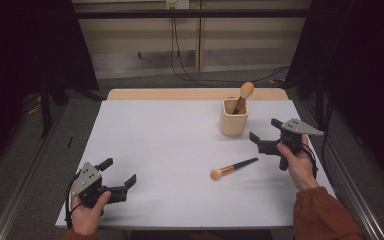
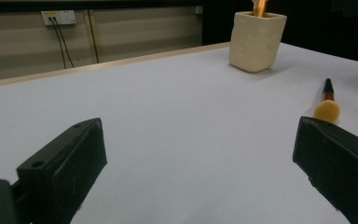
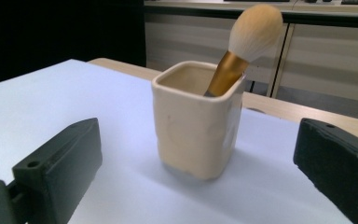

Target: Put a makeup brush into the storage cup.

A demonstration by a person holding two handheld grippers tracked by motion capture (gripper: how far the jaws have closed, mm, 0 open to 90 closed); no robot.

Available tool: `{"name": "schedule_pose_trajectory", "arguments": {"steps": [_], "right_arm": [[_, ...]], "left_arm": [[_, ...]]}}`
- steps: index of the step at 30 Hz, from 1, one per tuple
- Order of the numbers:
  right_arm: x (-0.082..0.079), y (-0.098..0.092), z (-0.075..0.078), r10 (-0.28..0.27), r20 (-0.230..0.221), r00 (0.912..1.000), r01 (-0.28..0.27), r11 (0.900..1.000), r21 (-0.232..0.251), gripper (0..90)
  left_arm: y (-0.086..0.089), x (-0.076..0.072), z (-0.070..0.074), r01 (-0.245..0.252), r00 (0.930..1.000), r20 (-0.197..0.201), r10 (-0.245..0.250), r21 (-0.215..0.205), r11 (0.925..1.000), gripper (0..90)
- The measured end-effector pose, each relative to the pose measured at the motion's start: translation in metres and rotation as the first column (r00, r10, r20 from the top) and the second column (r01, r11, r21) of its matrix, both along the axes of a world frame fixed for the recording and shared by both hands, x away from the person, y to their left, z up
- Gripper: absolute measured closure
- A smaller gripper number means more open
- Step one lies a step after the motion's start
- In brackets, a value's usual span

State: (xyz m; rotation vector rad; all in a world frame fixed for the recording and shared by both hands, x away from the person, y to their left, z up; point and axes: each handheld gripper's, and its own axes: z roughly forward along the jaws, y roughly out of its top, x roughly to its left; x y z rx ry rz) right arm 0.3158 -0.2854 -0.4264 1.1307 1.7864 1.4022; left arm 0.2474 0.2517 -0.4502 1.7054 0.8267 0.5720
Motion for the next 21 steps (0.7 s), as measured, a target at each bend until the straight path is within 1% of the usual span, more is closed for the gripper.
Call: {"name": "schedule_pose_trajectory", "arguments": {"steps": [2,4,6,7,8,12,14,15,18,20,21], "right_arm": [[-0.007,-0.001,-0.002,0.010,-0.016,0.9998,-0.010,1.000,0.008,1.2],[-0.014,-0.002,-0.003,0.006,-0.009,0.9999,-0.005,1.000,0.012,1.1],[-0.020,-0.003,-0.005,0.011,-0.007,0.9999,-0.011,1.000,0.007,1.2],[-0.024,-0.003,-0.005,0.011,-0.005,0.9999,-0.011,1.000,0.004,1.2],[-0.026,-0.002,-0.006,0.011,-0.009,0.9999,-0.011,1.000,0.008,1.2],[-0.040,-0.003,-0.012,0.014,-0.014,0.9998,-0.014,1.000,-0.006,1.5],[-0.047,-0.005,-0.013,0.009,-0.008,0.9999,-0.009,1.000,-0.002,1.5],[-0.051,-0.005,-0.014,0.007,-0.010,0.9999,-0.007,1.000,0.000,1.5],[-0.062,-0.006,-0.017,0.007,-0.013,0.9999,-0.007,1.000,-0.005,1.5],[-0.068,-0.007,-0.019,0.003,-0.015,0.9999,-0.003,1.000,0.000,1.6],[-0.072,-0.007,-0.020,-0.007,-0.012,0.9999,0.007,1.000,-0.007,1.5]], "left_arm": [[0.001,-0.001,0.000,0.001,1.0000,0.003,-0.001,0.000,1.0000,2.6],[0.001,-0.001,0.000,-0.003,1.0000,-0.001,0.003,-0.007,1.0000,2.5],[0.001,-0.001,0.000,0.000,1.0000,0.001,0.000,-0.004,1.0000,2.7],[0.001,-0.001,0.000,-0.001,1.0000,0.000,0.001,-0.010,1.0000,2.8],[0.002,-0.001,0.001,0.000,1.0000,0.002,0.000,-0.004,1.0000,2.8],[0.004,-0.001,0.001,-0.005,1.0000,-0.001,0.005,-0.011,0.9999,2.8],[0.004,-0.002,0.001,-0.011,0.9999,-0.005,0.011,-0.019,0.9998,2.8],[0.005,-0.002,0.001,-0.011,0.9999,-0.004,0.011,-0.015,0.9998,2.8],[0.004,-0.003,0.001,-0.012,0.9999,-0.002,0.012,-0.023,0.9997,2.8],[0.003,-0.005,0.002,-0.011,0.9999,-0.002,0.011,-0.022,0.9997,2.8],[0.004,-0.006,0.003,-0.012,0.9999,0.001,0.012,-0.016,0.9998,2.8]]}}
